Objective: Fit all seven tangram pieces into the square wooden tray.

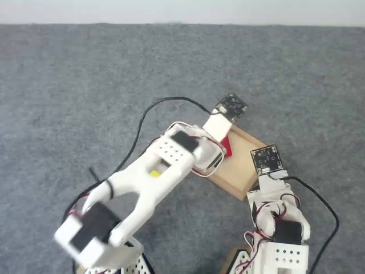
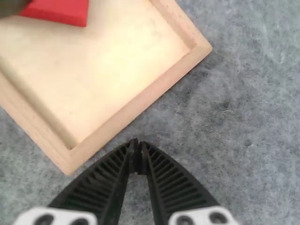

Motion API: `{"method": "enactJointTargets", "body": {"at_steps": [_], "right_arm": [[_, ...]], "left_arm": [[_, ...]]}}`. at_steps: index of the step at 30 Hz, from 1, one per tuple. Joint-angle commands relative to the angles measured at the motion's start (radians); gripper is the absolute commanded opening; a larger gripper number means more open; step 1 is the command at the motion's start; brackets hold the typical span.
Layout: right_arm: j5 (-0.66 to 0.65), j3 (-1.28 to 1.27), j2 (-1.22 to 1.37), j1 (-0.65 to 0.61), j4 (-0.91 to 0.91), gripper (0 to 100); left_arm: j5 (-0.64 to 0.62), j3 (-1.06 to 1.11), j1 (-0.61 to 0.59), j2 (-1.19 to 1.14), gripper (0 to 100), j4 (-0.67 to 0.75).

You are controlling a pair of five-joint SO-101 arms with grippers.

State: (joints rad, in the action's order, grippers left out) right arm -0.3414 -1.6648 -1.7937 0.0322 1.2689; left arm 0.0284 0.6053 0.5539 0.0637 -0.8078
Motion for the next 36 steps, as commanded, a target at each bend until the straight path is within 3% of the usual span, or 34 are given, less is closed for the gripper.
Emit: {"method": "enactJointTargets", "body": {"at_steps": [1,7,19,25,36], "right_arm": [[0.002,-0.018,-0.022,-0.010,0.013,0.8],[0.002,-0.018,-0.022,-0.010,0.013,0.8],[0.002,-0.018,-0.022,-0.010,0.013,0.8],[0.002,-0.018,-0.022,-0.010,0.013,0.8],[0.002,-0.018,-0.022,-0.010,0.013,0.8]], "left_arm": [[0.006,0.058,-0.061,0.160,15,0.064],[-0.003,0.085,-0.207,0.103,15,0.094],[-0.003,-0.048,-0.080,-0.144,15,-0.008],[0.025,-0.044,-0.025,-0.121,15,-0.008],[0.023,0.042,-0.094,0.104,15,-0.005]]}}
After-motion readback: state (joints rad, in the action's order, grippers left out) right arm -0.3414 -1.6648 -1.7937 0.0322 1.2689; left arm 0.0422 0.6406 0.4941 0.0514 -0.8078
